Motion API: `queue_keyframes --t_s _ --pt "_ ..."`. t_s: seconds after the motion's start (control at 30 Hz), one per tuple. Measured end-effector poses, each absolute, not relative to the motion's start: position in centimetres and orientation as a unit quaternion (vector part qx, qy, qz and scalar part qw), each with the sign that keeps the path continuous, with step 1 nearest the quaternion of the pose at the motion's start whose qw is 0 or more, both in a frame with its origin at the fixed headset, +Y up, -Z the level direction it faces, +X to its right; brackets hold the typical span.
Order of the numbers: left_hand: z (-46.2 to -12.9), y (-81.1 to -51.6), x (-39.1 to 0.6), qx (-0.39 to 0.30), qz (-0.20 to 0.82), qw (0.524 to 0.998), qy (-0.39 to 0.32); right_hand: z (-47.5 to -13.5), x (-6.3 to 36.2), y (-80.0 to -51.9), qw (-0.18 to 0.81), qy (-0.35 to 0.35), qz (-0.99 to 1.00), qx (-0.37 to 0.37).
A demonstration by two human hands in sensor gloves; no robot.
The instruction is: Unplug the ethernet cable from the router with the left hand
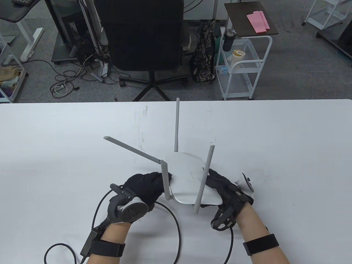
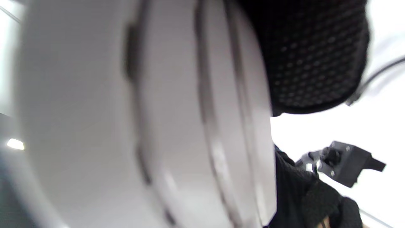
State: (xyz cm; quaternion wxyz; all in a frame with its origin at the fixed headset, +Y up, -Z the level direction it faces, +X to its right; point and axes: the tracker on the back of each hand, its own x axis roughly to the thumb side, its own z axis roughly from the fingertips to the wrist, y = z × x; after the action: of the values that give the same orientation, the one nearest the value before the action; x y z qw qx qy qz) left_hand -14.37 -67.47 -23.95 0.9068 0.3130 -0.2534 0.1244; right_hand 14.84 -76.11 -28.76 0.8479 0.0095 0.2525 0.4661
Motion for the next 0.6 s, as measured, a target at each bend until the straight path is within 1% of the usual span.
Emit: queue_keyframes --t_s 0.03,0.07,0.1,0.13,0.17,0.2,0.23,0.27,0.3,0.33,0.37,0.4,0.43,0.47,0.5,0.53,0.57,0.6 --pt "-24.2 -67.8 -14.3 0.320 0.122 0.907 -0.243 -28.4 14.7 -76.3 0.844 0.226 0.487 -0.008" --pt "-24.5 -68.0 -14.3 0.306 0.129 0.915 -0.229 -28.1 14.5 -76.3 0.848 0.207 0.487 -0.030" --pt "-24.5 -68.1 -14.5 0.297 0.144 0.915 -0.233 -28.1 14.6 -76.4 0.850 0.209 0.481 -0.042" --pt "-24.8 -67.8 -14.8 0.284 0.167 0.908 -0.257 -28.5 14.8 -76.7 0.857 0.229 0.461 -0.030" --pt "-25.0 -67.6 -15.0 0.244 0.210 0.902 -0.287 -29.0 15.2 -76.8 0.856 0.249 0.453 0.010" --pt "-25.0 -67.6 -15.1 0.236 0.224 0.898 -0.296 -29.2 15.4 -77.0 0.847 0.275 0.454 0.033" --pt "-24.9 -67.6 -15.0 0.235 0.217 0.899 -0.298 -29.4 15.5 -77.1 0.849 0.287 0.441 0.043" --pt "-24.7 -67.8 -14.8 0.272 0.186 0.904 -0.274 -29.4 15.3 -77.0 0.857 0.280 0.430 0.045" --pt "-24.6 -67.9 -14.6 0.287 0.158 0.906 -0.268 -29.2 15.3 -77.0 0.854 0.255 0.452 0.024" --pt "-24.4 -68.0 -14.2 0.293 0.124 0.915 -0.247 -29.0 15.1 -77.2 0.850 0.234 0.471 -0.013" --pt "-24.4 -68.0 -14.1 0.304 0.115 0.915 -0.240 -28.6 14.9 -77.4 0.858 0.223 0.462 -0.037" --pt "-24.5 -67.9 -14.2 0.299 0.124 0.913 -0.247 -28.6 15.0 -77.4 0.862 0.221 0.454 -0.042" --pt "-24.6 -67.8 -14.4 0.280 0.153 0.911 -0.263 -28.9 15.1 -77.3 0.860 0.235 0.453 -0.027" --pt "-24.5 -67.8 -14.5 0.278 0.165 0.908 -0.267 -29.0 15.2 -77.3 0.855 0.253 0.454 0.008" --pt "-24.7 -67.6 -14.6 0.271 0.171 0.906 -0.277 -29.1 15.3 -77.4 0.854 0.263 0.449 0.018" --pt "-24.5 -67.7 -14.6 0.269 0.171 0.907 -0.274 -29.1 15.3 -77.5 0.855 0.265 0.445 0.014" --pt "-24.5 -67.7 -14.6 0.282 0.158 0.906 -0.271 -29.0 15.2 -77.6 0.858 0.263 0.442 0.005" --pt "-24.5 -67.6 -14.6 0.274 0.153 0.909 -0.274 -29.1 15.2 -77.7 0.859 0.260 0.441 -0.002"
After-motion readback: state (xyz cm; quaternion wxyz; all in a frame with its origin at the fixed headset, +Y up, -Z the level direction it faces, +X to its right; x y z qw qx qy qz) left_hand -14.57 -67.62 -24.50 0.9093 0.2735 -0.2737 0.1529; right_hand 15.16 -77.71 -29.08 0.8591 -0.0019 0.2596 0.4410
